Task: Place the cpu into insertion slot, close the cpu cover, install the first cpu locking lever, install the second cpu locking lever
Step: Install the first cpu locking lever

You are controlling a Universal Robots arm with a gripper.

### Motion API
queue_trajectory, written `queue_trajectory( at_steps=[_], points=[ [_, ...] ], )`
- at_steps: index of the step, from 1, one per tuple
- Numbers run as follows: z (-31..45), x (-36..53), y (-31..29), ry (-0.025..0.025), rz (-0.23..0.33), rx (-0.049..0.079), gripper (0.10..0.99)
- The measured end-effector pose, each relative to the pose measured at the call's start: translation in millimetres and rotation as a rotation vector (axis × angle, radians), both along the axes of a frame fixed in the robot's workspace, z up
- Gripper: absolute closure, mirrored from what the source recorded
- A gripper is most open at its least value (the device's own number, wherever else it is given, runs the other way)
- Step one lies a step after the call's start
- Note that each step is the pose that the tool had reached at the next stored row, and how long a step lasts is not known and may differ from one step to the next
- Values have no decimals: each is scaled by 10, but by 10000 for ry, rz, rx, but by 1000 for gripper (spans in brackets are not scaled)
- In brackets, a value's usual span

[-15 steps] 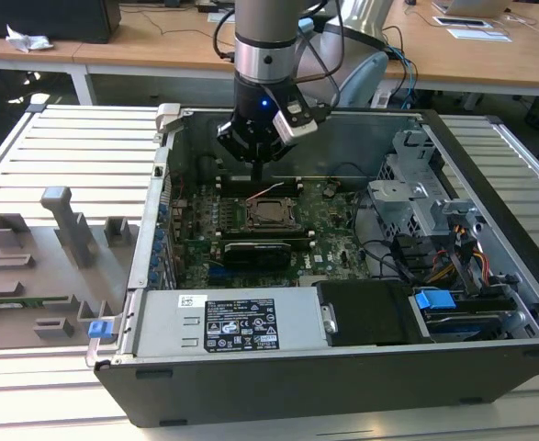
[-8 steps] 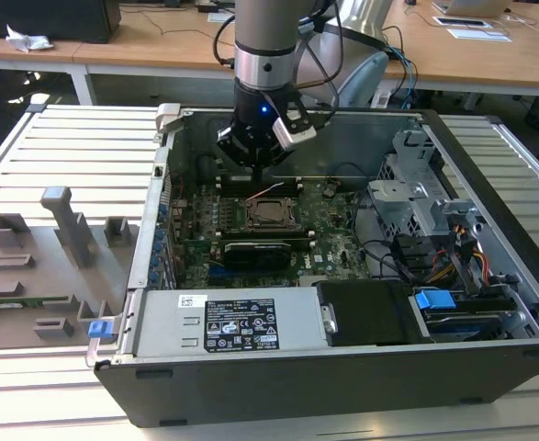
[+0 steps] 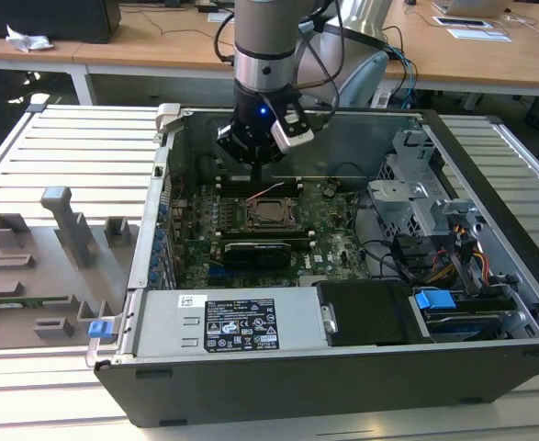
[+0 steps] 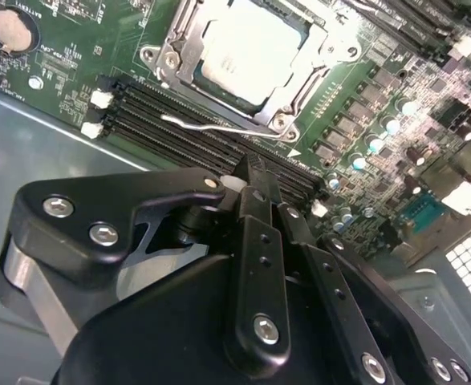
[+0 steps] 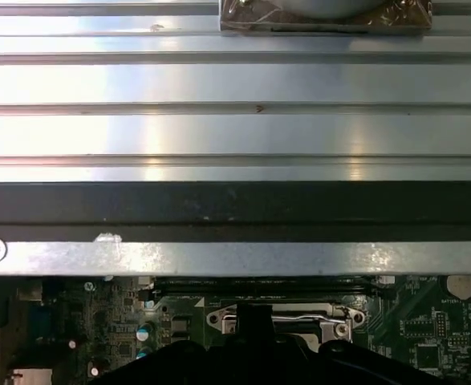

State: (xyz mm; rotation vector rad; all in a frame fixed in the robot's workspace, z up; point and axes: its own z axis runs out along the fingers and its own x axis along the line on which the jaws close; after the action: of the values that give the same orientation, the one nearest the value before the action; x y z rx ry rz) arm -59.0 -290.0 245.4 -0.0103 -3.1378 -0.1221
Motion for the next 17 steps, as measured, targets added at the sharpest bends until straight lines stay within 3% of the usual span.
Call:
queue_trajectory(
  at_steps=[3, 5, 13, 17],
  points=[
    [-52, -1, -5, 0, 48, 1, 980],
    [-166, 4, 2, 0, 117, -4, 980],
    [-241, 115, 57, 1, 145, -90, 980],
    [-281, 231, 69, 2, 145, -135, 980]
  ],
)
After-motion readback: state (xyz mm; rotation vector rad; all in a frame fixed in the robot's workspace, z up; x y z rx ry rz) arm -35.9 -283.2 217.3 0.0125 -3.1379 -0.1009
